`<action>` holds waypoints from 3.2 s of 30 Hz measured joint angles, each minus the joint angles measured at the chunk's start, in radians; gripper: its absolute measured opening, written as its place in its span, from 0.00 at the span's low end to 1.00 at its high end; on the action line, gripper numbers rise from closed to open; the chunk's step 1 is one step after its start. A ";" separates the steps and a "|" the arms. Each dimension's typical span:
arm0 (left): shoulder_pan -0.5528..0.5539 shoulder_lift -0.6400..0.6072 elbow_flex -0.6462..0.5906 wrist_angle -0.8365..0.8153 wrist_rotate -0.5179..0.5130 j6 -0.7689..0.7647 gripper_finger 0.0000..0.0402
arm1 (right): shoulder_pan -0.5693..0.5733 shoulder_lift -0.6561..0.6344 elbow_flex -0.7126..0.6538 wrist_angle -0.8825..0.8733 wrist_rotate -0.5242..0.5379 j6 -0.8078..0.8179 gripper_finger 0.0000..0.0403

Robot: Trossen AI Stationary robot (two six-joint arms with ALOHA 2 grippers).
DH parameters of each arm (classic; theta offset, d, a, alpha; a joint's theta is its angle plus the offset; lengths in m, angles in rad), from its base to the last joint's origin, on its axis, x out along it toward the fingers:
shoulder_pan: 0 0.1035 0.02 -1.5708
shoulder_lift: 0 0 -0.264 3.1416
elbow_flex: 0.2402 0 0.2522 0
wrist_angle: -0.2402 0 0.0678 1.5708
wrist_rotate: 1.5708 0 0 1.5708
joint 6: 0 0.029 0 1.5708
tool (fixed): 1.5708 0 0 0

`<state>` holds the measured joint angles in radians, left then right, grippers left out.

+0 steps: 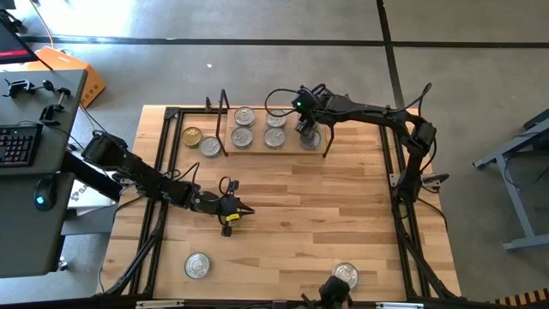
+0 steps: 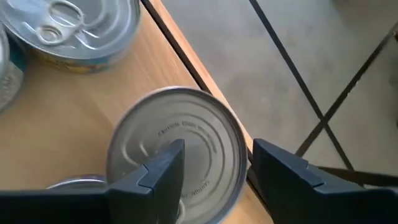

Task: Stack canned seafood by type on shelf
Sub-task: Stack the blue tuna can on top of the blue tuna can on the shelf, then stack the green tuna can on top of the green tuna can on the shelf

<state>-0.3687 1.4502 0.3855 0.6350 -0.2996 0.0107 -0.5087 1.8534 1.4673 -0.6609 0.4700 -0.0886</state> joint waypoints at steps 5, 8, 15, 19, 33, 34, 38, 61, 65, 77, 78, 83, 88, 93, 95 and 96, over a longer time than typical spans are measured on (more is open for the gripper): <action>0.000 0.000 0.000 0.000 0.000 0.000 0.03 | -0.017 0.000 0.000 -0.035 0.009 0.003 0.41; 0.000 0.000 0.000 0.000 0.000 0.000 0.03 | -0.018 0.000 0.000 -0.057 0.070 0.003 0.39; 0.000 0.000 0.000 0.000 0.000 0.000 0.03 | -0.016 0.000 0.000 -0.092 0.134 0.003 0.37; 0.000 0.000 0.000 0.000 0.000 0.000 0.03 | -0.012 0.000 0.010 -0.095 0.112 0.003 0.37; 0.000 0.000 0.000 0.019 0.000 0.000 0.03 | 0.005 0.031 0.102 0.006 -0.299 0.156 0.25; 0.000 0.000 0.000 0.019 0.000 0.000 0.03 | 0.007 0.041 0.102 0.005 -0.299 0.156 0.22; 0.000 0.000 0.000 0.018 0.000 0.000 0.03 | 0.014 0.078 0.102 -0.005 -0.300 0.136 0.13; 0.000 0.000 0.000 0.012 0.000 -0.007 0.03 | 0.093 0.048 0.102 0.007 -0.155 0.111 0.00; -0.018 0.000 0.000 0.008 0.000 -0.009 0.03 | 0.218 0.044 0.078 0.125 -0.157 0.120 0.00; -0.061 0.000 0.000 0.023 -0.001 -0.009 0.03 | 0.717 0.041 -0.107 0.145 -0.013 0.385 0.00; -0.059 0.000 0.000 0.024 -0.002 -0.008 0.03 | 0.754 0.037 -0.129 0.135 0.016 0.427 0.00; -0.056 0.000 0.000 0.045 -0.002 -0.008 0.03 | 0.908 -0.013 -0.227 0.056 0.138 0.706 0.00; -0.048 0.000 0.000 0.083 -0.004 -0.001 0.03 | 1.036 -0.081 -0.319 0.035 0.242 0.964 0.00; -0.026 0.000 0.000 0.120 -0.005 0.000 0.03 | 1.115 -0.120 -0.362 0.005 0.266 1.088 0.00; -0.018 0.000 0.000 0.130 -0.005 0.000 0.03 | 1.132 -0.124 -0.364 -0.041 0.263 1.102 0.00; -0.015 0.000 0.000 0.132 -0.005 -0.002 0.03 | 1.139 -0.130 -0.364 -0.077 0.263 1.110 0.00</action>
<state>-0.3836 1.4506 0.3855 0.7670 -0.3042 0.0088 0.6303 1.7238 1.1030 -0.7379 0.7334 1.0209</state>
